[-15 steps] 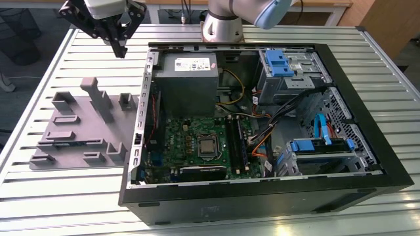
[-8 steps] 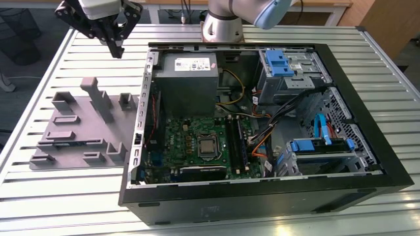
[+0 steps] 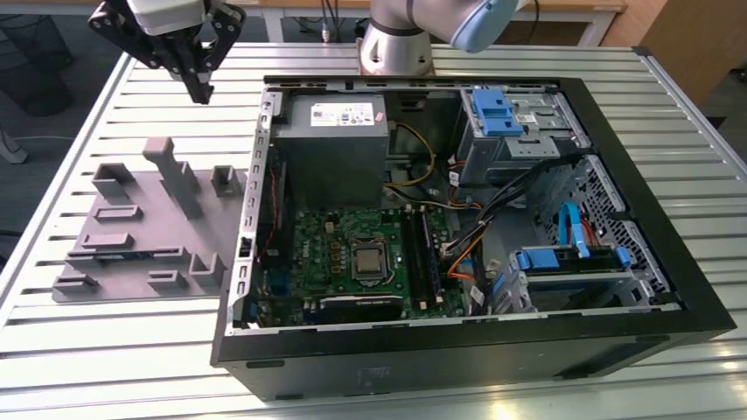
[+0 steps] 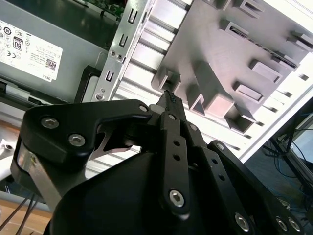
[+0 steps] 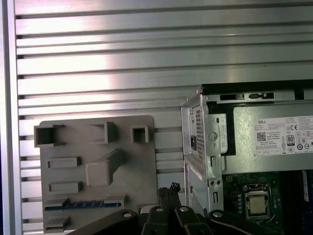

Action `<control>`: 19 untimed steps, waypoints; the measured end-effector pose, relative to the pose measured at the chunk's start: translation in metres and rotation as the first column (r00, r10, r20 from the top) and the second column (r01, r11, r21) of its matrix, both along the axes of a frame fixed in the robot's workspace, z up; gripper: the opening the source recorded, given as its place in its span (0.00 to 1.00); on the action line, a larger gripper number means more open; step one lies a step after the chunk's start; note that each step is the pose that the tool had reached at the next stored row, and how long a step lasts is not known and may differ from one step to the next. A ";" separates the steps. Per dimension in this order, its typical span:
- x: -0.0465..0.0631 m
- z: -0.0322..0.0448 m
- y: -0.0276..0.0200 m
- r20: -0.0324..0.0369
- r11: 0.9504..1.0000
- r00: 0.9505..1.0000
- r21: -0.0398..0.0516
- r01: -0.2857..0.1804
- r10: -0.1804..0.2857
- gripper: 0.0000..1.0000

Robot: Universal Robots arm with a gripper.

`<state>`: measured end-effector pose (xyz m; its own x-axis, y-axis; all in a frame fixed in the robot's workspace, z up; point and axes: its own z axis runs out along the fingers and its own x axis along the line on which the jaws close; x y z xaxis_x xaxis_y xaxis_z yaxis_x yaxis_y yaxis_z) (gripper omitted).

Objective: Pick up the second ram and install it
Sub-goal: 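Reach for the second ram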

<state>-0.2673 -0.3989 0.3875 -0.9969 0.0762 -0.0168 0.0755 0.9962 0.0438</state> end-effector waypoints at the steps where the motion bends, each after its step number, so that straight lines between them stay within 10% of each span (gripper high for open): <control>1: -0.001 0.0000 0.0000 0.000 1.000 1.000 0.000 0.000 0.000 0.11; 19: -0.017 -0.0011 0.0000 0.000 1.000 1.000 0.000 0.000 0.000 0.11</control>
